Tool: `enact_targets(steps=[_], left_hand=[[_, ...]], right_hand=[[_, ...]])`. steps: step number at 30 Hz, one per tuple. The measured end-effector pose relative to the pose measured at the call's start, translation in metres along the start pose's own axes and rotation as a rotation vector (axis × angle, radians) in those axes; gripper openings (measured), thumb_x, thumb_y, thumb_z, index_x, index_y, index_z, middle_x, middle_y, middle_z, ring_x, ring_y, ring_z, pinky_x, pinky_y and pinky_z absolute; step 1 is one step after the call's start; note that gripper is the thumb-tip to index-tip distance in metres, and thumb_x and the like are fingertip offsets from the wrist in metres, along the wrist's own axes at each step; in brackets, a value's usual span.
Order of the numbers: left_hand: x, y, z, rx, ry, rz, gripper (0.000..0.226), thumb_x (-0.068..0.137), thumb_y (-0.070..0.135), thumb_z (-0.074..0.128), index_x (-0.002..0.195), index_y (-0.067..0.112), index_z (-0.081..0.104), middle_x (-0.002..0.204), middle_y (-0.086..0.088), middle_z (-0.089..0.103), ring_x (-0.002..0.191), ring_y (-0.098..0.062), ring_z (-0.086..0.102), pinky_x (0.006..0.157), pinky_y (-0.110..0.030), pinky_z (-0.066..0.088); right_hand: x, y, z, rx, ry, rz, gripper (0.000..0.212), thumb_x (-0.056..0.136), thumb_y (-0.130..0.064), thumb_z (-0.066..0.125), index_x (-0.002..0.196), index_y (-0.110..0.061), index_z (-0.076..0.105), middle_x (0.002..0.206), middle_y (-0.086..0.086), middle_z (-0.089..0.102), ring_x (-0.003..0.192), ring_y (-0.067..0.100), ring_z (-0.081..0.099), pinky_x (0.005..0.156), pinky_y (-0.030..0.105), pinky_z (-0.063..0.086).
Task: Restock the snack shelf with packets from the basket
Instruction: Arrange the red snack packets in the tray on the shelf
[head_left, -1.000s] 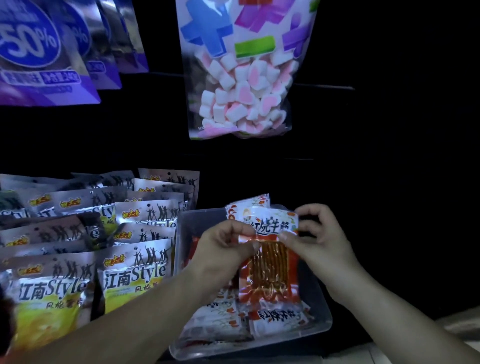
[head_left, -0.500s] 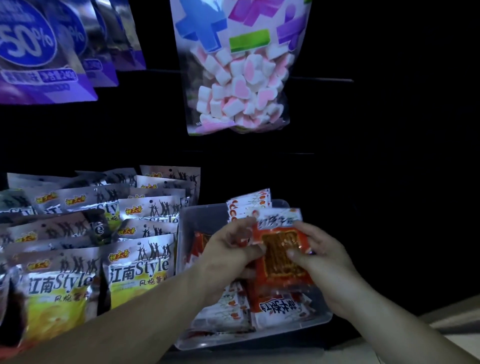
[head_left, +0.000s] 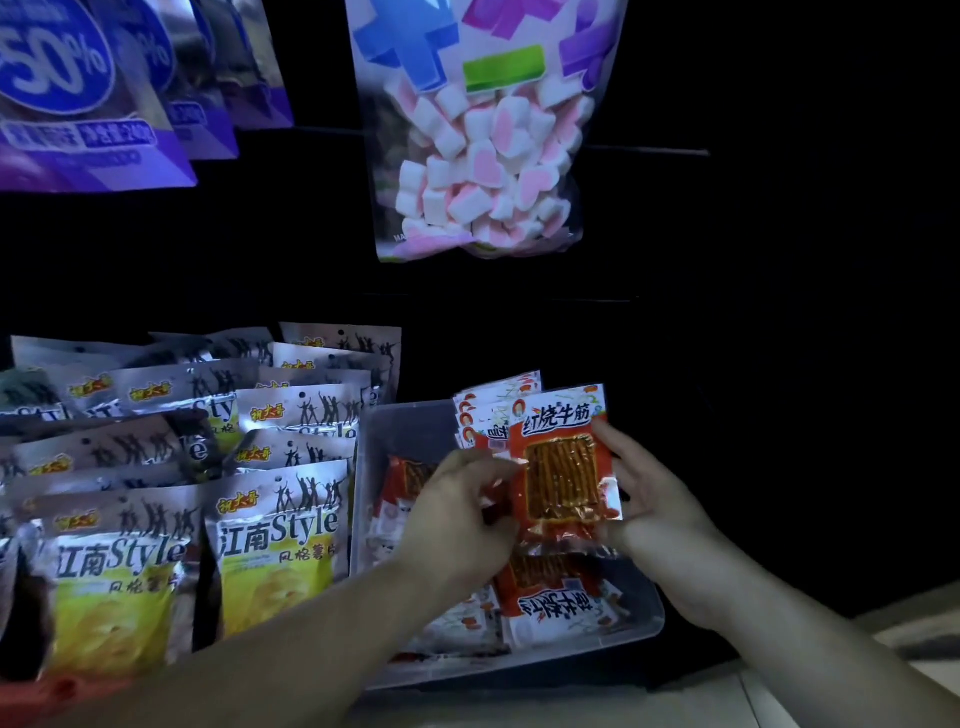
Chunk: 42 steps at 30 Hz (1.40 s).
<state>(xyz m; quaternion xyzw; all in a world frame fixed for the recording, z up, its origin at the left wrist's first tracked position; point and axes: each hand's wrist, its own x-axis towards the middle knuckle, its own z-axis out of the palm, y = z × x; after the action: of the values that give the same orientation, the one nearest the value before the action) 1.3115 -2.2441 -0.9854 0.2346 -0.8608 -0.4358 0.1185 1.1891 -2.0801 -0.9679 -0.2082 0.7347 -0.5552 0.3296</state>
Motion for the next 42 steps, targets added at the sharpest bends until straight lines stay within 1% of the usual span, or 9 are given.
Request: enact_targets(steps=[4,9,12,16,20,27,32,37,42], left_hand=[[0.002,0.018,0.007,-0.11,0.018,0.136,0.053,0.087,0.03,0.079,0.137,0.034,0.061,0.126,0.015,0.054,0.11,0.007,0.055,0.09,-0.004,0.045],[-0.002,0.024,0.011,-0.478,0.01,-0.12,0.049,0.088,0.017,0.079,0.129,0.031,0.058,0.114,0.005,0.066,0.088,0.005,0.069,0.066,-0.016,0.058],[0.001,0.016,0.004,-0.646,0.026,-0.237,0.038,0.091,-0.002,0.07,0.118,0.023,0.059,0.11,-0.003,0.073,0.089,-0.008,0.072,0.072,-0.023,0.06],[0.0,0.015,0.001,-0.86,-0.1,-0.277,0.041,0.088,-0.015,0.065,0.119,0.01,0.059,0.104,-0.008,0.077,0.096,-0.023,0.074,0.081,-0.035,0.06],[0.001,0.016,0.002,-0.869,-0.027,-0.294,0.031,0.086,-0.008,0.073,0.11,0.011,0.063,0.096,-0.008,0.078,0.089,-0.026,0.075,0.077,-0.034,0.059],[0.004,0.016,0.001,-0.815,0.039,-0.241,0.033,0.088,-0.008,0.072,0.113,0.014,0.068,0.097,-0.008,0.079,0.089,-0.025,0.077,0.067,-0.031,0.061],[0.005,0.008,0.004,-0.682,0.101,-0.228,0.052,0.092,0.013,0.075,0.137,0.03,0.057,0.1,-0.001,0.074,0.09,-0.016,0.072,0.075,-0.027,0.059],[-0.005,0.007,0.007,-0.626,-0.105,-0.262,0.049,0.087,0.002,0.078,0.123,0.034,0.069,0.113,-0.009,0.07,0.094,-0.029,0.075,0.076,-0.042,0.065],[-0.002,0.006,0.0,-0.747,-0.08,-0.374,0.039,0.088,-0.004,0.073,0.117,0.023,0.072,0.101,-0.012,0.078,0.088,-0.025,0.077,0.074,-0.035,0.063]], right_hand=[[-0.001,0.0,0.012,0.077,-0.086,-0.014,0.106,0.081,0.033,0.053,0.147,-0.049,0.043,0.129,-0.014,0.069,0.118,0.011,0.067,0.081,0.038,0.063],[0.0,-0.003,0.016,0.113,-0.26,0.005,0.092,0.071,0.011,0.058,0.141,-0.048,0.055,0.136,-0.004,0.068,0.124,0.02,0.066,0.1,0.051,0.054],[0.002,-0.002,0.017,0.003,-0.021,-0.049,0.064,0.093,0.005,0.061,0.123,-0.052,0.062,0.127,-0.009,0.069,0.111,0.011,0.068,0.087,0.033,0.057],[0.007,0.002,0.014,0.117,0.111,0.003,0.047,0.095,-0.007,0.069,0.121,-0.047,0.066,0.115,-0.007,0.073,0.105,0.018,0.072,0.081,0.04,0.063],[0.004,-0.002,0.013,0.067,0.101,0.018,0.044,0.095,0.006,0.064,0.117,-0.032,0.068,0.105,-0.003,0.079,0.103,0.021,0.074,0.092,0.049,0.06],[0.0,0.0,0.019,0.0,0.044,-0.016,0.056,0.099,-0.012,0.066,0.131,-0.056,0.057,0.117,-0.007,0.074,0.113,0.011,0.068,0.096,0.043,0.058],[0.005,0.005,0.02,0.101,0.141,-0.003,0.042,0.099,-0.006,0.064,0.116,-0.044,0.071,0.116,0.0,0.076,0.109,0.023,0.072,0.09,0.051,0.061],[0.009,0.007,0.014,0.138,0.237,-0.024,0.042,0.1,-0.008,0.063,0.119,-0.045,0.069,0.114,-0.003,0.075,0.106,0.023,0.072,0.085,0.047,0.063],[0.004,0.005,-0.006,0.196,-0.072,0.078,0.059,0.094,0.005,0.066,0.134,-0.038,0.061,0.118,0.001,0.075,0.108,0.024,0.073,0.085,0.048,0.062]])
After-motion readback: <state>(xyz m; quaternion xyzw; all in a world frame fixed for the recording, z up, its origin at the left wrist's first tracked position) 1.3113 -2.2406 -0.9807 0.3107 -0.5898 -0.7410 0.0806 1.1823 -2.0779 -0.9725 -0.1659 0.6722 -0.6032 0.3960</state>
